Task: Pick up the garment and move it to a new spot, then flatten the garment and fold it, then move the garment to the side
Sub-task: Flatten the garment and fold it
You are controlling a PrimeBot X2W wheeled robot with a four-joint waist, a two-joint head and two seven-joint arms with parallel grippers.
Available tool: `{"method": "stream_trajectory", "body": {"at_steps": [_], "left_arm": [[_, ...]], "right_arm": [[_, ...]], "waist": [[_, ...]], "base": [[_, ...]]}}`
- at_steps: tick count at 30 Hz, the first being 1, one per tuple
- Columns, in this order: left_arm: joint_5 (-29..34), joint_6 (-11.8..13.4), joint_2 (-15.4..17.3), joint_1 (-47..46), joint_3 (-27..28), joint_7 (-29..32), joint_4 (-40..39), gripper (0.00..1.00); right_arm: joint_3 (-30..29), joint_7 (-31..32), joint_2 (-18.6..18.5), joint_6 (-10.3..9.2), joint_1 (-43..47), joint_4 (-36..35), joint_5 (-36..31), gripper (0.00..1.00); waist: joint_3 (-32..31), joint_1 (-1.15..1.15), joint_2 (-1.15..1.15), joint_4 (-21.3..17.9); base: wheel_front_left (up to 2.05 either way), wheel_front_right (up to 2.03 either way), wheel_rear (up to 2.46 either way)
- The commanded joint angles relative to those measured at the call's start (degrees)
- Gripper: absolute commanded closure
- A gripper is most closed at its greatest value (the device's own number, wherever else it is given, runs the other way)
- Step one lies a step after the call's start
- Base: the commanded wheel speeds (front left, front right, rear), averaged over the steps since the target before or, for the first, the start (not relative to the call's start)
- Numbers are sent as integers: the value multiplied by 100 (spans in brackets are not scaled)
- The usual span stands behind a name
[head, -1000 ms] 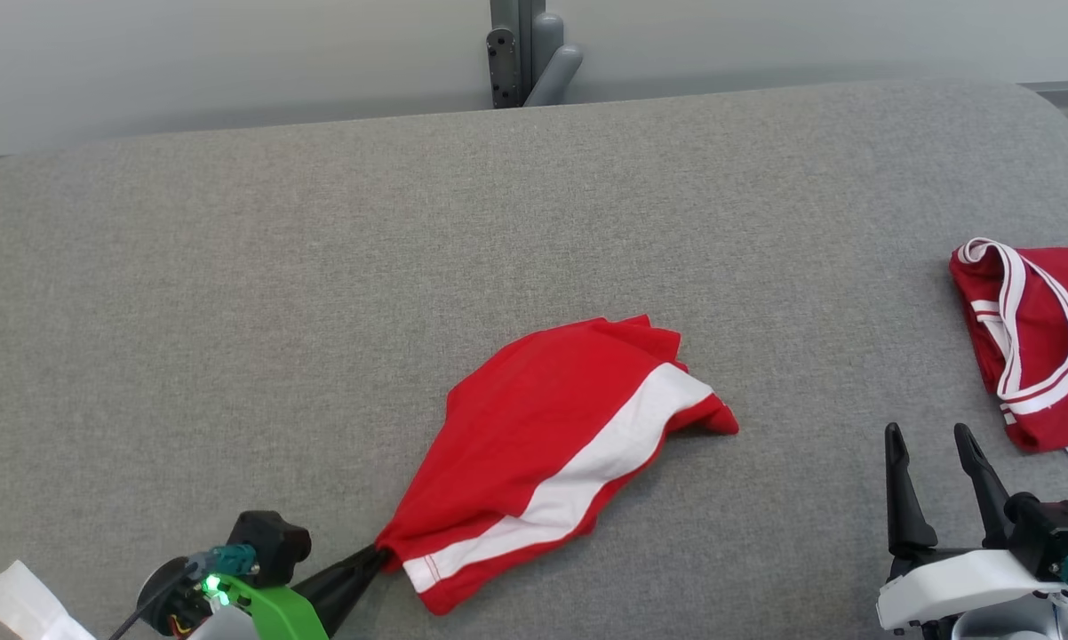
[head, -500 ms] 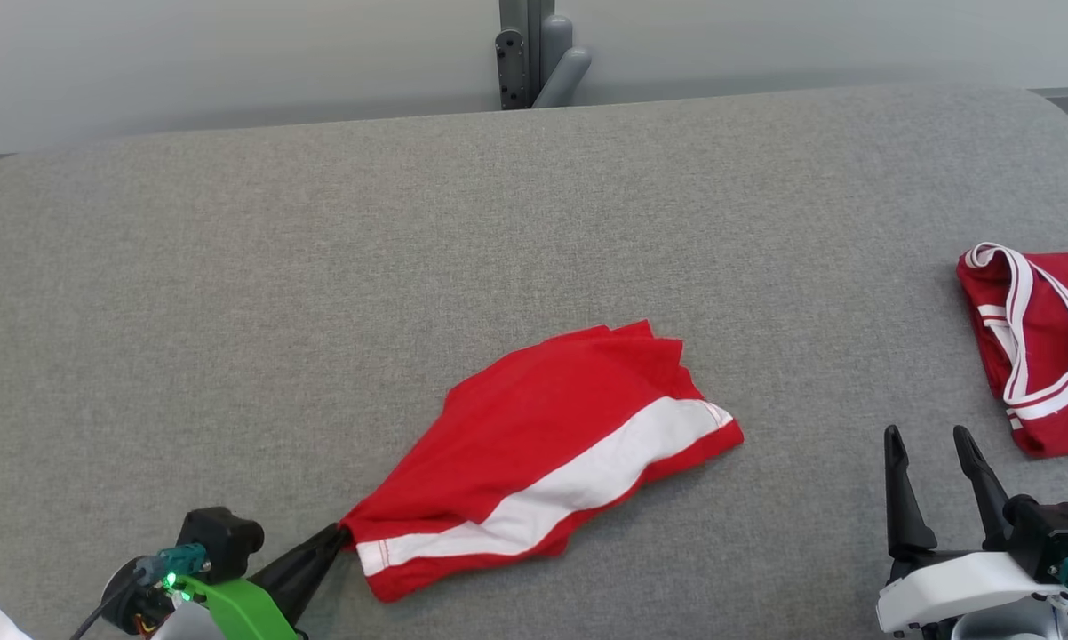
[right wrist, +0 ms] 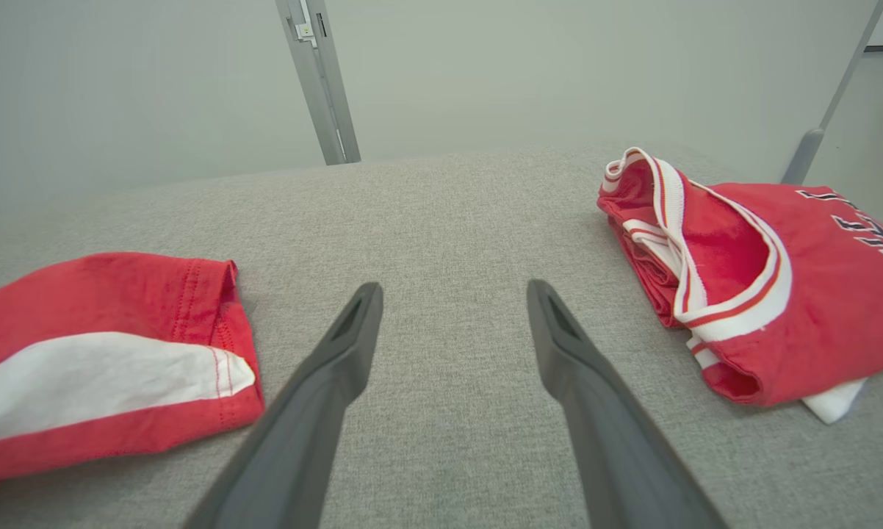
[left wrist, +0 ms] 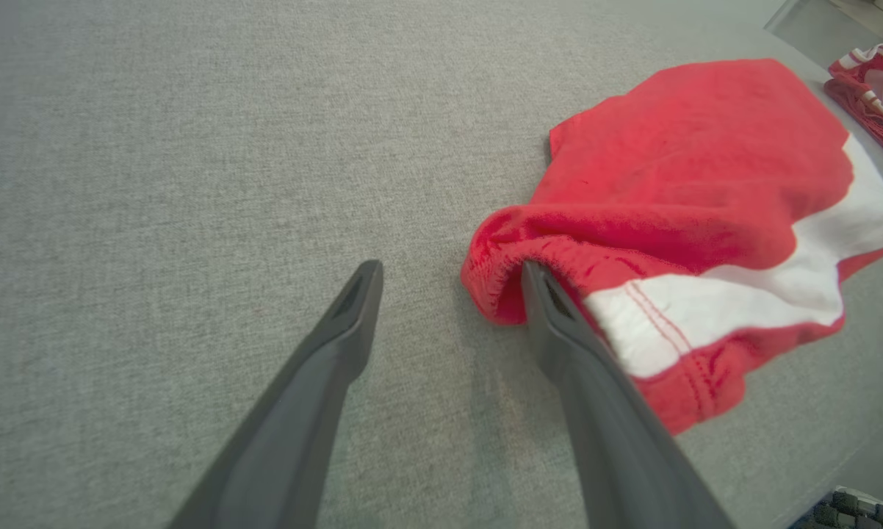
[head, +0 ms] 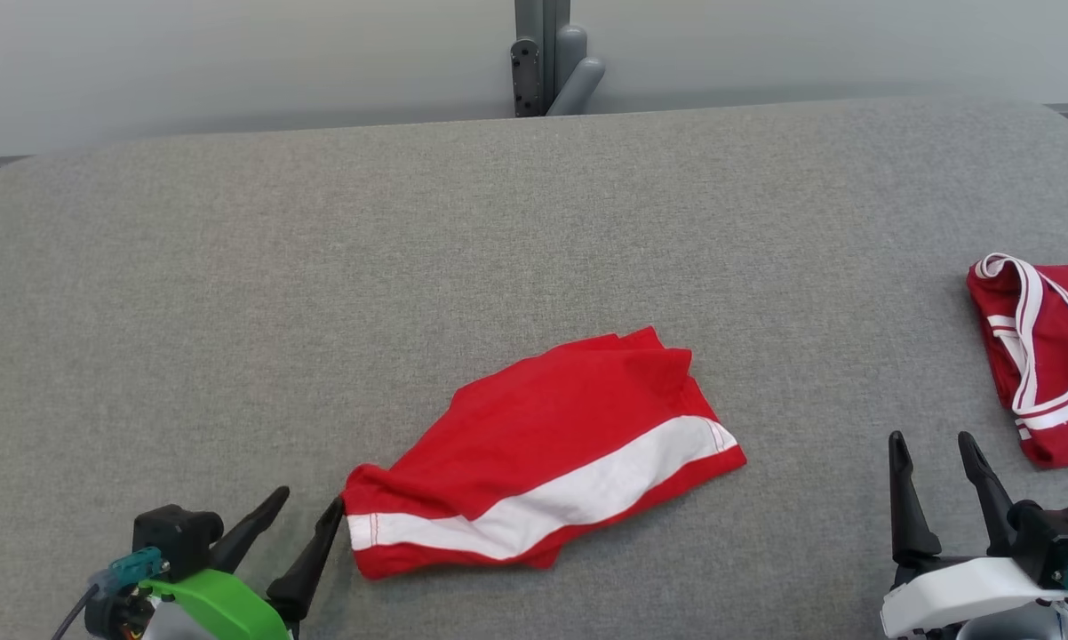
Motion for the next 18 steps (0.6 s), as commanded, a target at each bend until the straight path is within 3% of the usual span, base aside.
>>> {"method": "stream_trajectory", "body": {"at_steps": [1,11,18], "left_arm": [[-44,91,-7,104,108,-79,-44,0],[186,816,-333,921,1229,-226,-905,0],[875,960,-792,1648,2063,-225,-1558,0]], "right_arm": [[-29,-12,-17,0,46,-7,22,0],[-241,-12,-18,0,114,-140,-28,0],[-408,-12,-17,0,194,-246,-70,0]], "waist": [[-29,0,0,8],[-265,0,0,53],[-457,0,0,120]], "base": [[0,0,0],[0,0,0],[0,0,0]]}}
